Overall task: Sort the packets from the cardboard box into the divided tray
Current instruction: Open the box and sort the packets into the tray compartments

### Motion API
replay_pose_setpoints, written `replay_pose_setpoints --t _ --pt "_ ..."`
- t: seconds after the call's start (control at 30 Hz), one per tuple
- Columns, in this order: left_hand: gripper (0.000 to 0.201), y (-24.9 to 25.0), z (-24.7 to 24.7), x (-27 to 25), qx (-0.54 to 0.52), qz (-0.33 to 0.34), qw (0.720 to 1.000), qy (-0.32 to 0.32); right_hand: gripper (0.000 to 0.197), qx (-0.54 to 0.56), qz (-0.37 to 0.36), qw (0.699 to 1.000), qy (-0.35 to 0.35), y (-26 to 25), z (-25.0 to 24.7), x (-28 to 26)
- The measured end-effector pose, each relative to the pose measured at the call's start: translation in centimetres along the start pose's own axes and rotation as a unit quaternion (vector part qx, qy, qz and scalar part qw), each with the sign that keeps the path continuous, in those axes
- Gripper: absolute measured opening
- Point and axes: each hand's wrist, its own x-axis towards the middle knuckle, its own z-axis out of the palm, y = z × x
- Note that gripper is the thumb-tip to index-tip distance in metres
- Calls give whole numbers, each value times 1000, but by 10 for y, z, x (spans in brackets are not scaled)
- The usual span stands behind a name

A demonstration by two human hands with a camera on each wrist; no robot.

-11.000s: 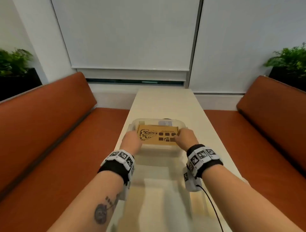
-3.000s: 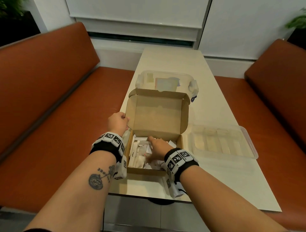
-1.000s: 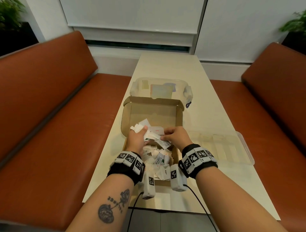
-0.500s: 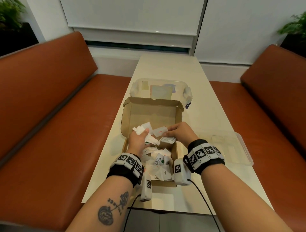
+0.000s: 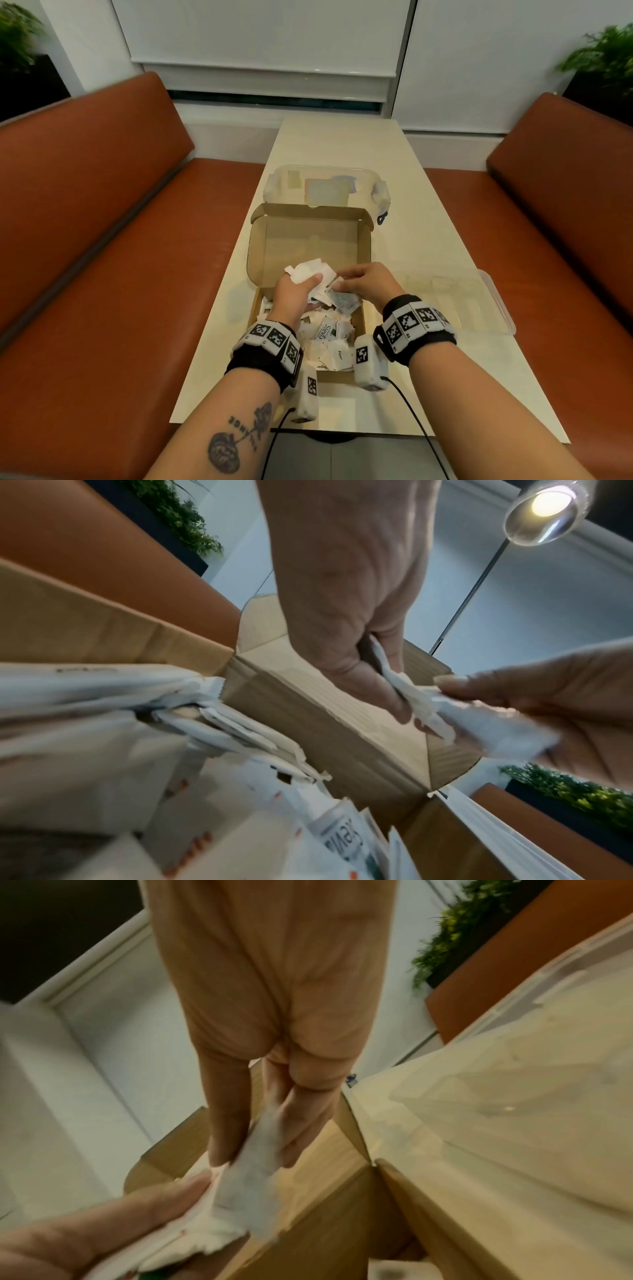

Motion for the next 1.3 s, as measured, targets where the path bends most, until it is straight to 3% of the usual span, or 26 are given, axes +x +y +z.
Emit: replay_pose_setpoints --t 0.17,0.33,0.5,0.73,0.8,0.93,1.13,1.3 --pt "23 1 12 -3 0 -7 1000 -15 9 22 22 993 115 11 -16 -5" --pt "23 2 32 -8 13 -11 998 -55 5 82 -54 986 133 7 -22 -21" --pt "28 6 52 -12 35 -15 994 -106 10 106 -107 973 177 8 -37 -40" --pt "30 1 98 -27 50 -13 986 -158 29 230 -64 956 168 31 -75 -59" --pt "30 -1 114 -31 48 -10 986 -158 29 236 -59 953 181 39 -87 -59" --pt "31 -5 140 -31 26 -2 991 -134 8 208 -60 961 172 53 -115 -57" --pt "35 -14 171 -22 10 -12 996 -88 27 262 -29 955 135 71 -156 -42" --pt "35 -27 184 -17 19 -17 998 -63 15 210 15 967 143 86 -182 -26"
